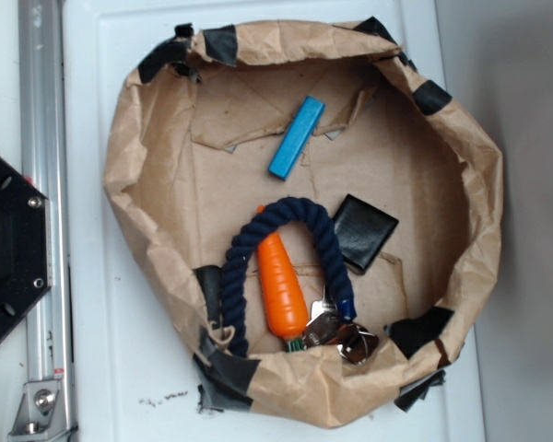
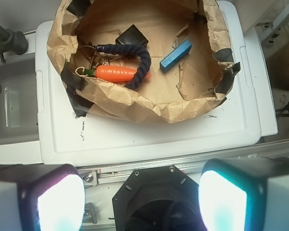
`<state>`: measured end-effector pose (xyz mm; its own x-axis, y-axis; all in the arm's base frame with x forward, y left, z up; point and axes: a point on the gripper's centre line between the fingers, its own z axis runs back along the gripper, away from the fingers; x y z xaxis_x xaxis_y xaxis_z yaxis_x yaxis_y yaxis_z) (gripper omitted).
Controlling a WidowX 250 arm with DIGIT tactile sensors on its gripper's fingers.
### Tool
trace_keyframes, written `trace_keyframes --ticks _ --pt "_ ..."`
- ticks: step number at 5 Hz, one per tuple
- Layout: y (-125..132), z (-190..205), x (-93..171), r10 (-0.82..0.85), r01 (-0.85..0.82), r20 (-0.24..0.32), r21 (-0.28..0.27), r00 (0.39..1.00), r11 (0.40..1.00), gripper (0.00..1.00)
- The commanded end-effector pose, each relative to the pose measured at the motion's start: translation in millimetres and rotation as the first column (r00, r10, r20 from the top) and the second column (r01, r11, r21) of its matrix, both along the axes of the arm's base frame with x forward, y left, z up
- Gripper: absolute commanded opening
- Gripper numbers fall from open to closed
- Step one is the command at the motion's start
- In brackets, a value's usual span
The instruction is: Grab the blue block.
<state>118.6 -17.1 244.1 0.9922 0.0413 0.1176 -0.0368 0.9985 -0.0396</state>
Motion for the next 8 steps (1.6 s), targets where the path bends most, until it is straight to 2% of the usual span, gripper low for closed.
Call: trace_keyframes --ticks 1,2,3,4,5,6,7,8 --pt "0.0 0.0 0.0 0.0 0.0 0.0 0.0 1.0 1.0 1.0" --pt "18.3 -39.7 50.0 0.216 -0.221 0.082 0.065 0.973 0.973 1.0" --pt "30.6 -71.6 97.2 0.409 -0.409 0.095 -0.017 0.908 0.912 1.0" --pt "43.7 -104.3 133.1 0.474 -0.473 0.024 -0.055 0.88 0.88 1.0" --pt "51.0 -128.0 144.2 0.536 -0.536 -0.008 -0.028 0.844 0.844 1.0" --pt "64.2 -166.2 155.6 0.588 -0.59 -0.069 -0.01 0.806 0.808 1.0" --pt "65.3 -190.2 152.3 0.573 -0.574 -0.078 0.009 0.816 0.819 1.0" --pt "64.8 -212.5 163.2 0.511 -0.513 -0.076 -0.002 0.856 0.859 1.0"
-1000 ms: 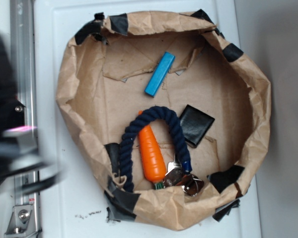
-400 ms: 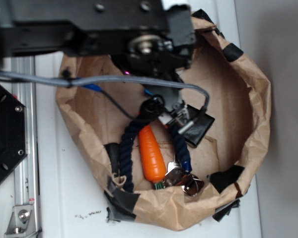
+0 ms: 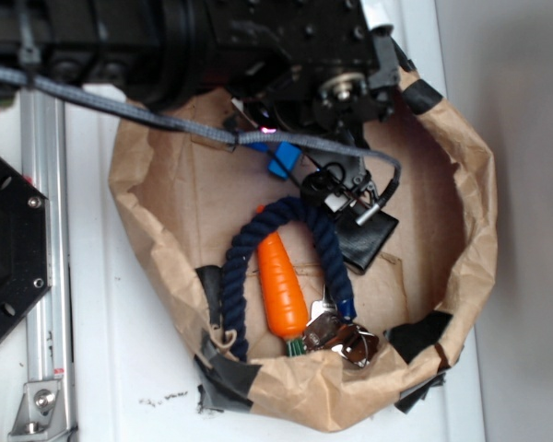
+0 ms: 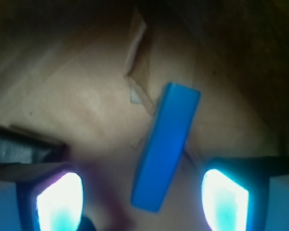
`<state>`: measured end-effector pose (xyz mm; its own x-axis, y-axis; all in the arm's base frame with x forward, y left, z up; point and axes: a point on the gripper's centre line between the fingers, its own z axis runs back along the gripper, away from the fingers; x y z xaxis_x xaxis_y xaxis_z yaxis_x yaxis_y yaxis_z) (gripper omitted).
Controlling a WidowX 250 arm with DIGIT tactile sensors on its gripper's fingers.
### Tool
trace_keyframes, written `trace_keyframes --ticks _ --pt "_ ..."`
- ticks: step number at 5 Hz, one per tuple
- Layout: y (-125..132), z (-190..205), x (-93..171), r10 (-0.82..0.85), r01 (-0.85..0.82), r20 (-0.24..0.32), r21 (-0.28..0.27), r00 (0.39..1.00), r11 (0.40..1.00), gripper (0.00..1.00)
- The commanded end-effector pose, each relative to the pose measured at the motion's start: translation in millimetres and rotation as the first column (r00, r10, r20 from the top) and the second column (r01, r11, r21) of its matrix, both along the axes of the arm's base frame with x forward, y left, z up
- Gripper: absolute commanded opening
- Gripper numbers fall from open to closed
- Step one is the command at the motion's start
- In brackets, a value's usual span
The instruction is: Grab the blue block.
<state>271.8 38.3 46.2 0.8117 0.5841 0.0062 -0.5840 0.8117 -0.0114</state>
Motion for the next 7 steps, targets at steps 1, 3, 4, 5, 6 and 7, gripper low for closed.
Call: trace_keyframes --ticks 1,3,4,5,6,7 --pt "13.7 -24.0 16.2 -0.06 0.06 0.014 -0.027 0.998 0.998 0.1" --pt "12.0 -20.8 15.1 -0.114 0.114 -0.008 -0.038 0.993 0.993 0.0" --pt "10.7 -4.2 14.3 -0.188 0.188 0.022 -0.024 0.982 0.982 0.0" --pt "12.4 16.3 9.6 -0.188 0.188 0.066 -0.001 0.98 0.982 0.0" --pt "7.4 43.9 1.4 -0.165 0.168 0.138 -0.012 0.977 0.986 0.0" --pt "3.9 56.5 -2.9 -0.095 0.097 0.136 -0.006 0.986 0.995 0.0"
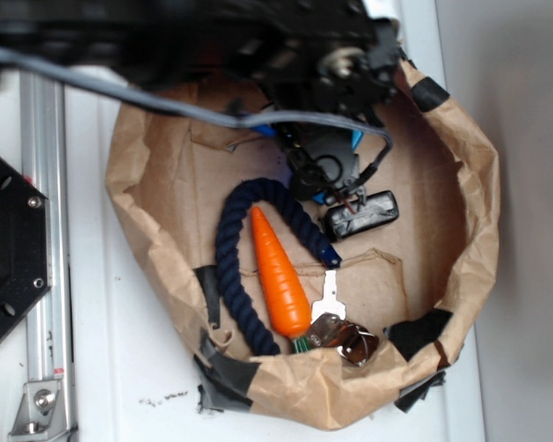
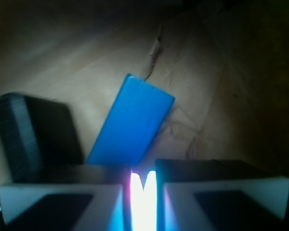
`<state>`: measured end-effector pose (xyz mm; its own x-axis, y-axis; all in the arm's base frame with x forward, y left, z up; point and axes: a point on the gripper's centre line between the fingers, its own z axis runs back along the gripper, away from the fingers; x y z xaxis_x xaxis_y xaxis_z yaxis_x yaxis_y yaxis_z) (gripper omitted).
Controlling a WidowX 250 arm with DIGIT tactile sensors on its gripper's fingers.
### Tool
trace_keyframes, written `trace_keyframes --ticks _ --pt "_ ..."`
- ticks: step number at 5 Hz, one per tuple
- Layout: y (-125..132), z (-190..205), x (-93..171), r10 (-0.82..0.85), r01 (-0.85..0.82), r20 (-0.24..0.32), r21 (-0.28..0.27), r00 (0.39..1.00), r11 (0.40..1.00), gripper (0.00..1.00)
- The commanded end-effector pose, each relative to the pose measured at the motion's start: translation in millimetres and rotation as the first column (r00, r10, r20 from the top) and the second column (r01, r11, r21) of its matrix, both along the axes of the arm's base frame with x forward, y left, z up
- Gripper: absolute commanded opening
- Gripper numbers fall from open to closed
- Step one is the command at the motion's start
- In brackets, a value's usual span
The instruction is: Grab the blue block.
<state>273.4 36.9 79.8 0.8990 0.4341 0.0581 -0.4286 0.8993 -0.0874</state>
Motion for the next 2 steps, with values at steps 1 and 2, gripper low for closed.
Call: trace_keyframes --ticks 1,2 --pt "15.8 15.3 -5.5 0.208 -0.21 0.061 0.027 0.976 0.977 1.0" --pt "23.0 -1.1 2.4 0.215 -0.215 0.038 0.003 0.976 0.977 1.0"
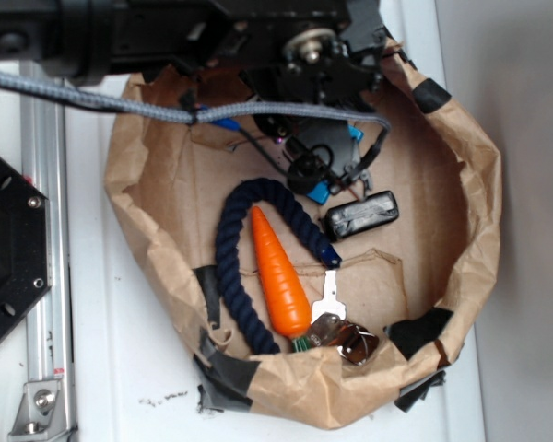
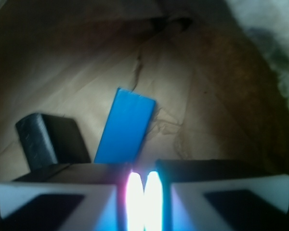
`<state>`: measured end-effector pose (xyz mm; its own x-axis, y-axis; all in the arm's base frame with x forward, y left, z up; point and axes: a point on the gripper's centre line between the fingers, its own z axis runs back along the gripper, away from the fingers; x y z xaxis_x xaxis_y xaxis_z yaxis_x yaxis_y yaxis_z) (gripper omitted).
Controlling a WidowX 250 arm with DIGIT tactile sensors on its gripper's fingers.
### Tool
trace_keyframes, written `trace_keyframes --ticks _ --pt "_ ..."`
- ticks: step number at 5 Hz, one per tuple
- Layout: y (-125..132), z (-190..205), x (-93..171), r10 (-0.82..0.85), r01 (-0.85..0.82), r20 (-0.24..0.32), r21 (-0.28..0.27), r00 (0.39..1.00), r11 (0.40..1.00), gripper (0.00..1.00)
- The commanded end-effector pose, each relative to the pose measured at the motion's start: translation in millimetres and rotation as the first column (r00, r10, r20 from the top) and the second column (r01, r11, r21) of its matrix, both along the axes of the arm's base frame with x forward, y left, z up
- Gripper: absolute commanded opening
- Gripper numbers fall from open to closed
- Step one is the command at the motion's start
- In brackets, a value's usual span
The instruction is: Grab the blue block.
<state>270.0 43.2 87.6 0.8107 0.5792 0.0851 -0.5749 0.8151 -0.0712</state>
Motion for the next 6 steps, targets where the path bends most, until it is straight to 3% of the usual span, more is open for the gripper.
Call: trace_keyframes --ticks 1,2,3,5,6 --pt "19.3 -26.9 5.4 0.04 -0.04 -0.012 0.007 0.999 0.999 1.0" --pt "24.5 -45.3 13.1 0.064 -0.063 -0.026 0.047 0.998 0.997 1.0" --pt "21.1 -68.7 32.8 0.087 -0.09 -0.061 -0.052 0.994 0.995 1.0" --pt "-14.1 -81.4 51.2 0.012 -0.02 -0.123 -0.071 0.992 0.997 1.0" --pt "-28.1 -80.5 42.2 -0.092 0.087 -0.108 -0.053 0.99 0.995 0.0"
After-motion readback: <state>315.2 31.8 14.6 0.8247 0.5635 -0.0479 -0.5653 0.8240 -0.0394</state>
